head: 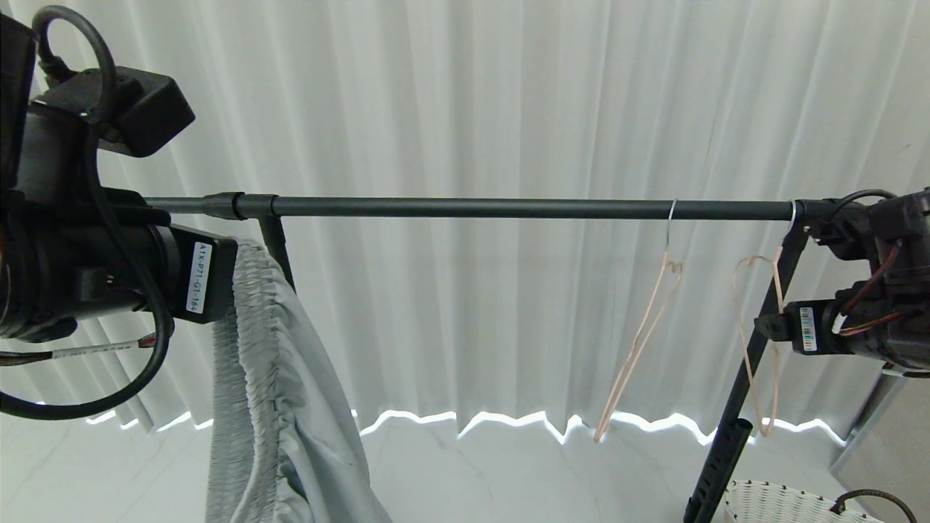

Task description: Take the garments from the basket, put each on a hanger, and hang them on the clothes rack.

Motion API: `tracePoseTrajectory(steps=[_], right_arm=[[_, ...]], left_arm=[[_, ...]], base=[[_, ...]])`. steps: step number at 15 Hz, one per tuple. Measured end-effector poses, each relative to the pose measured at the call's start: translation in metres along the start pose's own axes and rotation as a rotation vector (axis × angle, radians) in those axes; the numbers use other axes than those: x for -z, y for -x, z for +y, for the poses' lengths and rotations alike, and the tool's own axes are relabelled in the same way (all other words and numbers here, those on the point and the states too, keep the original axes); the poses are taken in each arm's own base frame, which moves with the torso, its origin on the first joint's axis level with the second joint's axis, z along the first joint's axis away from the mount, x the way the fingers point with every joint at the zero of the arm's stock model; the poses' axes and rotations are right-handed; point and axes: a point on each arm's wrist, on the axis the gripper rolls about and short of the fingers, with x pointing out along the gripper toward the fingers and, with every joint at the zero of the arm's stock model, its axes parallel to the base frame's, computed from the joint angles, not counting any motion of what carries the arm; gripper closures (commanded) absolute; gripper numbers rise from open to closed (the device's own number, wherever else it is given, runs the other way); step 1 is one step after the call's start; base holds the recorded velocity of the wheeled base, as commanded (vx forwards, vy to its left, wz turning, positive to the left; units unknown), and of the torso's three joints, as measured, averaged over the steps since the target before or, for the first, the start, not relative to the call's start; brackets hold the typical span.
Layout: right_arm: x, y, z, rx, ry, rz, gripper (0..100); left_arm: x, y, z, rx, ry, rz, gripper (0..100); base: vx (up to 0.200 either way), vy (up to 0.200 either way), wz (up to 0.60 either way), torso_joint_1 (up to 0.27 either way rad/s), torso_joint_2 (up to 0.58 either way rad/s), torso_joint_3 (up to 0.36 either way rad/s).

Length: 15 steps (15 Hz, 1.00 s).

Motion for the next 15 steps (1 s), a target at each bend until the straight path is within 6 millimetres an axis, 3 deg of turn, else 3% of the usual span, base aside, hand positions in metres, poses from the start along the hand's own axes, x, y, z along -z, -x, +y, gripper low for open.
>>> tracePoseTrajectory(steps=[5,15], right_arm=[[0.003,-0.014,0.0,0.029,-0.015,0.044,0],[0.01,-0.016,-0.006,0.058,-0.066,0.098,0]], left_arm=[[-0.002,0.003,0.001,-0.001,0.005,-0.013,100],[-0.002,0.003,0.0,0.004,0.003,-0.015,100]], base=[[0.0,0.0,0.0,0.0,0.0,0.0],[0.0,0.0,0.0,0.0,0.0,0.0]])
